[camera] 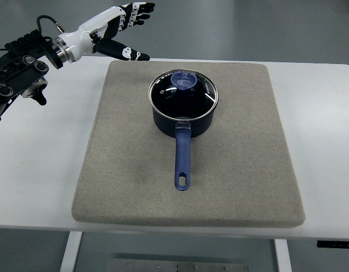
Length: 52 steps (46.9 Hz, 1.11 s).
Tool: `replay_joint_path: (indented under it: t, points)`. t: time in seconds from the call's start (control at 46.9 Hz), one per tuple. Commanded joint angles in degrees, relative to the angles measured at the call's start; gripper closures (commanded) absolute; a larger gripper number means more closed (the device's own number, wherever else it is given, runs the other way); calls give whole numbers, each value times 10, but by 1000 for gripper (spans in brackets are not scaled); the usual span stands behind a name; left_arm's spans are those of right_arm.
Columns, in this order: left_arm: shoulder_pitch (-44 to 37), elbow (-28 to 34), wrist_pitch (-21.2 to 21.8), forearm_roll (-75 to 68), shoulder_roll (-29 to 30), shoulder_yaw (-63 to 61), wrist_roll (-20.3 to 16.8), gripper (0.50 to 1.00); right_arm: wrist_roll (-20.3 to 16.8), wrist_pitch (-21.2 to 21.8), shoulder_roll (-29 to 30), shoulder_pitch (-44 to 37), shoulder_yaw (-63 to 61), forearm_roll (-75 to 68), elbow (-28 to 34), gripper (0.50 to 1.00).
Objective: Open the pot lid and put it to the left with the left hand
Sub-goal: 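Raise the left hand and reach it over the glass pot lid, then lower the left hand onto the blue lid knob and grasp it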
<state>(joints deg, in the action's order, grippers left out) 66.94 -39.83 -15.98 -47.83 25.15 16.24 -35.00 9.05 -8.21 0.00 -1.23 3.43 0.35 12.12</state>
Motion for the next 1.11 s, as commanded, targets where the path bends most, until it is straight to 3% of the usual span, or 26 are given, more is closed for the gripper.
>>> replay_joint_path:
  t: [0.0,0.384,1.088]
  points:
    - [31,-9,0,-26,7,-36,0,508,0,0,0,0,0,0,0,583]
    - [161,-5,0,-164,-10,-188,0,510,0,0,0,0,0,0,0,583]
    - [175,92,0,-304,-143,-213,0,521,0,0,0,0,0,0,0,583]
